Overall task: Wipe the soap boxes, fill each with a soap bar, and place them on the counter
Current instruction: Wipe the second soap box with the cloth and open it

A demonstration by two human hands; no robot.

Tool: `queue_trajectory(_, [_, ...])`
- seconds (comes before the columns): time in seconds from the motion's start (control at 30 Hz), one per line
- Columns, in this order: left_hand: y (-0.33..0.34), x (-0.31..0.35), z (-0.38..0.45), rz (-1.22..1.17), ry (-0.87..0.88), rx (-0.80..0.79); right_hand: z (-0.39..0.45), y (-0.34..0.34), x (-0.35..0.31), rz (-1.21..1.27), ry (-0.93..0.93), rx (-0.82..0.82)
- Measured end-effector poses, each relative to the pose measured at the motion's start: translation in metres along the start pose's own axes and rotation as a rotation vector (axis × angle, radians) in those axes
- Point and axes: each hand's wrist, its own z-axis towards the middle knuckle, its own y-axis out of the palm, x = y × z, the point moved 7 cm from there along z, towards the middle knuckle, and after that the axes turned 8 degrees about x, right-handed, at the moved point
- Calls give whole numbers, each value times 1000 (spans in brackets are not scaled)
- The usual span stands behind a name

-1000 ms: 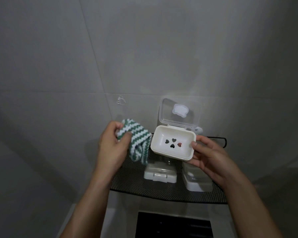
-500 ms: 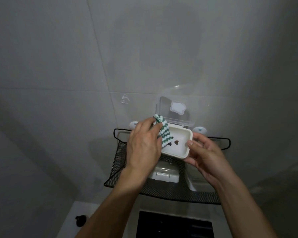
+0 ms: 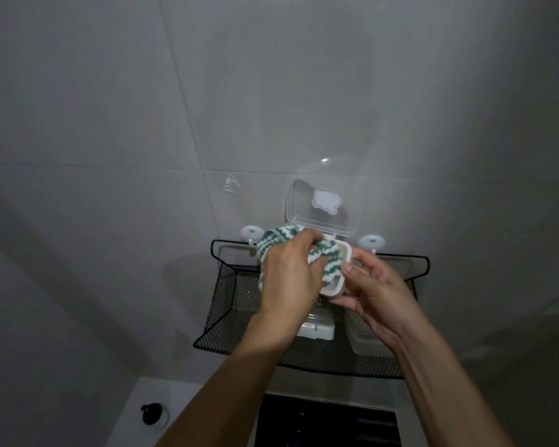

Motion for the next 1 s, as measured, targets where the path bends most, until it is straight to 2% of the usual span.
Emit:
queue_trajectory(0.3, [12,-11,1,-318,-207,-139,3,2,-4,66,39,-36])
queue_trajectory(0.43, [13,-9,1,-358,-246,-111,3,7,-2,113,56,-69])
queue_trajectory(0.73, [9,9,-3,-96,-7,-68,6,-1,-6,201,76,-6])
queue_trajectory(0.9, [11,14,-12,80,206,-164,4,-3,-22,70,16,-12])
queue_trajectory(1.0, [9,13,-11,78,212,-170,4,-4,-22,28,20,33])
